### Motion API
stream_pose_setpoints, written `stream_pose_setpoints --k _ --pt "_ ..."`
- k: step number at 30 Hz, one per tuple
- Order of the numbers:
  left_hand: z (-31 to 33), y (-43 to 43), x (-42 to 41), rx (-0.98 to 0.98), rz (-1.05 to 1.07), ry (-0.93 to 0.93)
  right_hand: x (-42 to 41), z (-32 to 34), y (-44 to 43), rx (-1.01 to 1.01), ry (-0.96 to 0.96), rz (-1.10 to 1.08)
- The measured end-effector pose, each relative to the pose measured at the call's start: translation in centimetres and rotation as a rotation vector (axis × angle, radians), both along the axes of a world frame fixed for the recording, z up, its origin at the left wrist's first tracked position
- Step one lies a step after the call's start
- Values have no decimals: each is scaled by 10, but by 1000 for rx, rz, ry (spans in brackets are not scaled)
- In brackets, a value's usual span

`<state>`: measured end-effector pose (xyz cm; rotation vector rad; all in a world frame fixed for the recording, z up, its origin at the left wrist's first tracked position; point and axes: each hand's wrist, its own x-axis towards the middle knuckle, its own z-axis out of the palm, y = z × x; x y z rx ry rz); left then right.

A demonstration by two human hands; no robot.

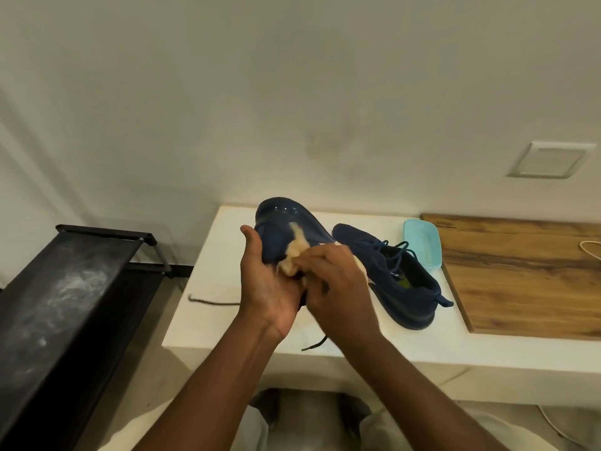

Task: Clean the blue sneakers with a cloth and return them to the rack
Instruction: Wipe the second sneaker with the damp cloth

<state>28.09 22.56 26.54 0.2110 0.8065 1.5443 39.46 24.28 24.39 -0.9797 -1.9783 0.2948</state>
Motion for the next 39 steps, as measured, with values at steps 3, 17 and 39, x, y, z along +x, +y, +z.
stream_pose_setpoints --k 3,17,39 --pt "-2 6 2 29 34 -37 22 -1 15 -201 77 -145" --pt "3 7 5 -16 36 72 14 10 18 -204 208 -118" --pt "-17 18 5 6 61 278 18 -2 31 -479 229 -172"
